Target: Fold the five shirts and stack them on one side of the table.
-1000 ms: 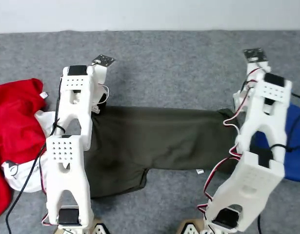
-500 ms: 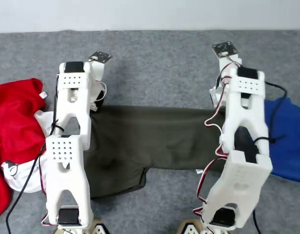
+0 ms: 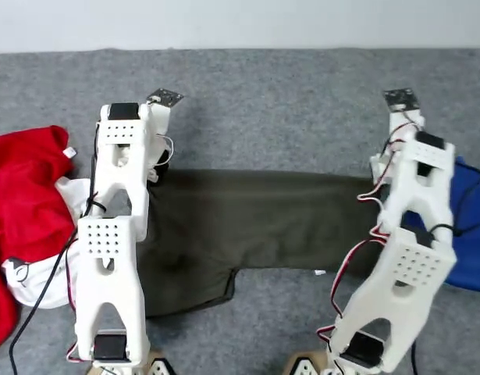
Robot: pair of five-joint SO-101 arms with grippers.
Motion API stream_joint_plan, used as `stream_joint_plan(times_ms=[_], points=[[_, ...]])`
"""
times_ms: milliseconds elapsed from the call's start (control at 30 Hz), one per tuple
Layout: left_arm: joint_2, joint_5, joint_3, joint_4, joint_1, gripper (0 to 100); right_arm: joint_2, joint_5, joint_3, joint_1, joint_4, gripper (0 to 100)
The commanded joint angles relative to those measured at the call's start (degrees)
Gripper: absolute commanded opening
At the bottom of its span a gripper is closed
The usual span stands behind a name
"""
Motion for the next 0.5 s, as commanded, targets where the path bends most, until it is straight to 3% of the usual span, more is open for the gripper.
stream_joint_plan(times_ms=[0, 167, 467], points=[[0.0, -0.62, -0.75, 0.0, -0.35, 1, -5.85, -0.7, -5.8, 2.51, 7.43, 1.4], [-2.73, -0.44, -5.23, 1.76, -0.09, 1, -11.12, -3.25, -9.93, -4.7, 15.96, 1.5], [-15.82, 0.7, -7.87, 1.85, -0.18, 1, -17.1, -5.98, -10.2, -15.08, 21.76, 1.5]])
